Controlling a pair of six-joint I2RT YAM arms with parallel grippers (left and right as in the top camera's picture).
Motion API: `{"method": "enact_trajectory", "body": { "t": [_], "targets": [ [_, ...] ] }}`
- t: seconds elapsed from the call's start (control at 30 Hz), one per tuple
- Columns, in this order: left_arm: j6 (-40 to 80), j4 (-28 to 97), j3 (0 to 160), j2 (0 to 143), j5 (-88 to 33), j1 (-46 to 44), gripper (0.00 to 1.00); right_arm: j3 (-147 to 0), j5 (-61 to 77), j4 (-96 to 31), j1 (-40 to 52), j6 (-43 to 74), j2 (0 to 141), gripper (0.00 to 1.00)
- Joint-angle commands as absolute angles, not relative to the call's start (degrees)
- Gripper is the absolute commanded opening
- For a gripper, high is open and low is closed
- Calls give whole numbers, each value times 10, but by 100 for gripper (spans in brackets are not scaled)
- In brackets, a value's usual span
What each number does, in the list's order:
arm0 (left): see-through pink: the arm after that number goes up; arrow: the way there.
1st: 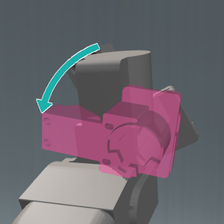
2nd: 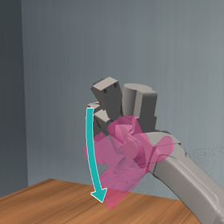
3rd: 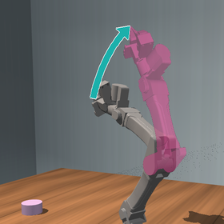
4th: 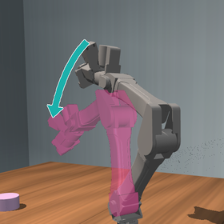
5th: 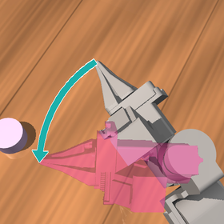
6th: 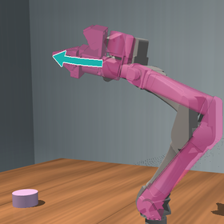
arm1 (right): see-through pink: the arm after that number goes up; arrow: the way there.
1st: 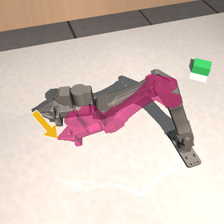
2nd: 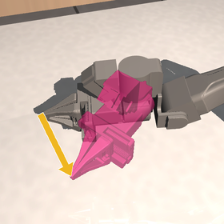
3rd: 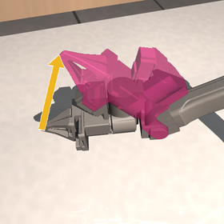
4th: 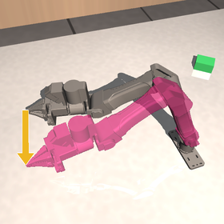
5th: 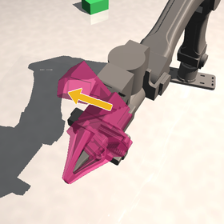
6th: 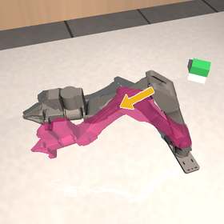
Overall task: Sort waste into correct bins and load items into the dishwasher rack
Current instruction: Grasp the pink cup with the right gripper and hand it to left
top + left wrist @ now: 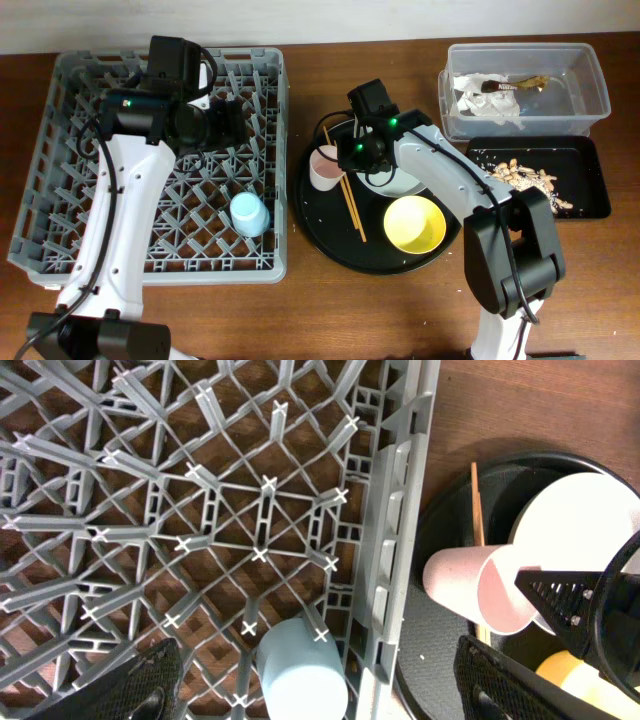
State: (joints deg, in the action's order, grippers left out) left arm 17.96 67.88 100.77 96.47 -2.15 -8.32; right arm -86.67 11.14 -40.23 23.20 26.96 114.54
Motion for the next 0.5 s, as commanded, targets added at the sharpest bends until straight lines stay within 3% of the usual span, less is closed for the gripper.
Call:
{"method": "enact_trajectory", "body": {
  "t": [0.0,0.1,0.17,0.27,0.37,0.47],
  "targets": [
    [171,677,1010,983,-44,-83,86,-867,104,-401,236,271,1156,4],
    [170,667,1010,986,-99,-82,83,-881,177,-422,207,271,1108,4],
    [161,648,1010,986,-206,-74,83,-882,254,-427,158,261,1032,4],
    [151,593,1010,986,-356,-70,87,-882,373,-456,65,227,972,4],
    [151,552,1010,992,-431,-67,96,-882,455,-461,25,199,972,4],
    [151,525,1010,1033,-525,-43,97,-882,498,-469,6,175,972,4]
  ]
}}
